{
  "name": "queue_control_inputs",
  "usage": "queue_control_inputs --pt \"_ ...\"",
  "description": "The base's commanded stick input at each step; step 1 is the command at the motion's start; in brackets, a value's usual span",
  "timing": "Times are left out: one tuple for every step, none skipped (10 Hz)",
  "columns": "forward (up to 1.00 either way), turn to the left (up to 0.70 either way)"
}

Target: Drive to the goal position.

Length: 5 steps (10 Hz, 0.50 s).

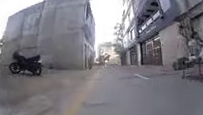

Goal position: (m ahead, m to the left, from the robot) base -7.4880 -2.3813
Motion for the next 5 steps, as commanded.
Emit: queue_control_inputs --pt "0.85 -0.08" --pt "0.85 0.00" --pt "0.85 0.00" --pt "0.85 0.00" --pt "0.85 0.00"
